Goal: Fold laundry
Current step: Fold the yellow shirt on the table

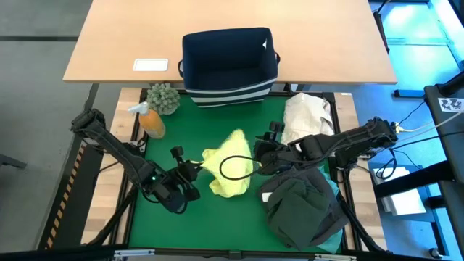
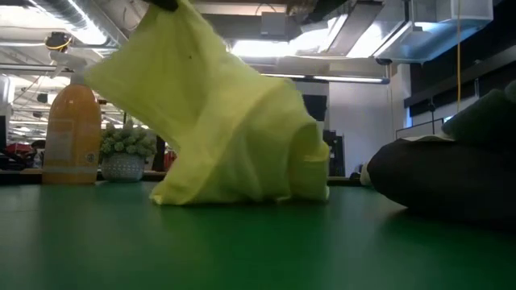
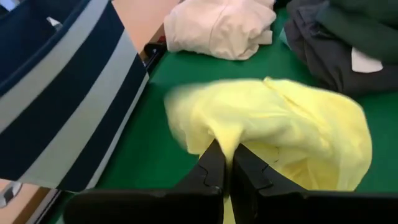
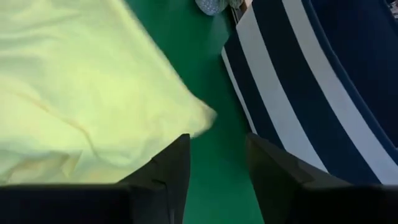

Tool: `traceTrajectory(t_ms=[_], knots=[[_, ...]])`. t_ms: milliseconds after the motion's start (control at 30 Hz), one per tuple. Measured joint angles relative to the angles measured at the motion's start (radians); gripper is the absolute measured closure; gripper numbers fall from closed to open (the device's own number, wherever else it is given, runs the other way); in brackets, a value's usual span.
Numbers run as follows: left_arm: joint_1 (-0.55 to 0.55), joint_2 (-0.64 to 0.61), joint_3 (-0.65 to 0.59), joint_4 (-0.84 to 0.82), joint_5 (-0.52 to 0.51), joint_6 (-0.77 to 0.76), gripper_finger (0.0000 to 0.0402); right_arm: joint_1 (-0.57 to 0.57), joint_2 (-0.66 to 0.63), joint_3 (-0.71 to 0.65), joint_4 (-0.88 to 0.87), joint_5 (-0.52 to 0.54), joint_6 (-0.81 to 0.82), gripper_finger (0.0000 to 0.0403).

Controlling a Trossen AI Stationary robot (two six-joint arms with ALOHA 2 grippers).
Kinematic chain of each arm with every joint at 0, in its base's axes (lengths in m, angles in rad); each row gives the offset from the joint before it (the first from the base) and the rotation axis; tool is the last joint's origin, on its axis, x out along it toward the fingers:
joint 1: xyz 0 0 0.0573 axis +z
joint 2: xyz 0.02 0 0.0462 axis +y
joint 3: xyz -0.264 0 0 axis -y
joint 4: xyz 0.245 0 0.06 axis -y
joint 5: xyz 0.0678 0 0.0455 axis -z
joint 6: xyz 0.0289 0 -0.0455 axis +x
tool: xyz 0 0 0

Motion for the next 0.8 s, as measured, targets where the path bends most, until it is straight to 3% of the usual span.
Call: traceTrajectory(t_ms=[233,433,567,800], knots=[[0.0,-0.082,0.013,0.0,0.066,0.11,0.0401,0.0,-0.002,0.0,0.041,-0.064,-0.025,0.0248],[-0.027,-0.094,0.073,0.012,0.328,0.255,0.0401,0.0,-0.002,0.0,0.09,-0.194,-0.091,0.0248],[-0.067,-0.078,0.066,0.019,0.497,0.23,0.0401,0.0,-0.002,-0.013,0.157,-0.324,-0.123,0.0248],[-0.128,0.038,0.024,0.01,0.645,0.132,0.0402,0.0,-0.001,-0.123,0.365,-0.498,-0.188,0.0248]])
